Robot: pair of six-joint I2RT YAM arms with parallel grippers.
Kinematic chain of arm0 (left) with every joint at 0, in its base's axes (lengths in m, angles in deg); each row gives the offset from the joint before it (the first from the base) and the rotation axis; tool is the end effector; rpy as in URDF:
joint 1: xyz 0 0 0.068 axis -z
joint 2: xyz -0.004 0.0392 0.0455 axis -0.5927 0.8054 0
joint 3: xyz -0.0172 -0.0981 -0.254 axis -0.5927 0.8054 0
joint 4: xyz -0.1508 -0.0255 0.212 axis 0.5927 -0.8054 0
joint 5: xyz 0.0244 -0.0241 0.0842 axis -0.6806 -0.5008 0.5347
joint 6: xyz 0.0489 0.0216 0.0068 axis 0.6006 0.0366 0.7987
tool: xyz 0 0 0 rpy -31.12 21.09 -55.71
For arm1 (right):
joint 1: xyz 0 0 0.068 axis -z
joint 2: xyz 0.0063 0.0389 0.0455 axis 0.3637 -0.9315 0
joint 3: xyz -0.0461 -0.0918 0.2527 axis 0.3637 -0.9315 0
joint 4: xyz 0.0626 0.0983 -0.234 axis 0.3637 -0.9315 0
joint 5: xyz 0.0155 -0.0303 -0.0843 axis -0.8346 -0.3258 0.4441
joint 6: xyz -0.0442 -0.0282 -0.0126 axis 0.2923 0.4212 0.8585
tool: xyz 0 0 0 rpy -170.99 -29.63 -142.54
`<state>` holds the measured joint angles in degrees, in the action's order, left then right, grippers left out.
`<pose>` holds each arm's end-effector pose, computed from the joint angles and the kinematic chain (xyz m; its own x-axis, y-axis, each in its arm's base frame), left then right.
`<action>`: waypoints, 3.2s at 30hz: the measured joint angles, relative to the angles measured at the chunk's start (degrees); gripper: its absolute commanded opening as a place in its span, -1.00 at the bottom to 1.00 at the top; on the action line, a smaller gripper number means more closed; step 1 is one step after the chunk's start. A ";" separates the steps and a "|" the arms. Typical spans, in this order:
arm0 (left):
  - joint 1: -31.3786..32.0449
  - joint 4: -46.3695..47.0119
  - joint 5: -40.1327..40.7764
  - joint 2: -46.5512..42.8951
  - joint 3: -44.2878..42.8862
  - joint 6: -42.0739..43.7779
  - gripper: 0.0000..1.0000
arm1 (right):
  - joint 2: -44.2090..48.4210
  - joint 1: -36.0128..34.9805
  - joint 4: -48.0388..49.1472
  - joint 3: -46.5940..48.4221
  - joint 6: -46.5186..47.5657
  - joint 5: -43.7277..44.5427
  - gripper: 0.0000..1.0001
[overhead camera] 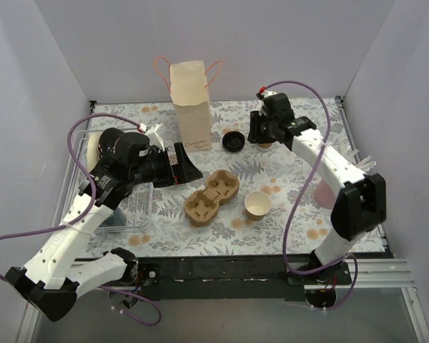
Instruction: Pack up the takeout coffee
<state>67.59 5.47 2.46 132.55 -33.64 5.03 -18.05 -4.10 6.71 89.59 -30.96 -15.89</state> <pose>0.1657 -0.1123 0.3772 -0.7980 -0.6013 -0.0412 -0.3101 0.4683 -0.8274 0.3286 0.1559 0.3249 -0.6533 0.0013 -0.7571 -0.2462 0.9453 0.2140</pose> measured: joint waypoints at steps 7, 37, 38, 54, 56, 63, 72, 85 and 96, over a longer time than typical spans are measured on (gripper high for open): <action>0.00 -3.13 2.47 -2.10 -2.84 0.33 0.96 | -17.86 -2.71 -2.67 17.99 -2.75 9.57 -0.11; 0.00 -6.64 3.78 -2.75 -2.93 0.17 0.96 | -40.96 -4.92 -9.22 36.92 -3.17 21.66 -0.12; 0.00 -6.67 3.76 -2.75 -2.93 0.17 0.96 | -41.22 -4.90 -9.57 37.07 -3.28 21.66 -0.13; 0.00 -6.86 3.98 -2.73 -2.93 0.39 0.96 | -42.99 -3.82 -10.97 37.48 -4.85 21.07 -0.19; 0.00 -6.88 3.98 -2.71 -2.93 0.50 0.96 | -43.41 -3.78 -11.04 37.48 -4.92 20.92 -0.23; 0.00 -7.17 4.02 -2.69 -2.93 0.81 0.97 | -44.04 -3.45 -11.13 37.48 -5.11 20.17 -0.49; 0.00 -7.19 4.00 -2.21 -2.93 1.18 0.96 | -44.04 -3.43 -11.10 38.60 -5.33 19.87 -0.67; 0.00 -6.40 3.93 -1.46 -2.93 1.22 0.97 | -43.71 -3.19 -11.08 38.97 -5.79 18.51 -0.76; 0.00 -7.08 5.29 0.83 -4.31 1.84 0.97 | -38.56 -2.75 -11.74 40.85 -5.68 16.13 -0.79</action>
<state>67.59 -1.62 7.75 133.38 -37.95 6.87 -56.60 -6.86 -5.03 130.44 -36.64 0.24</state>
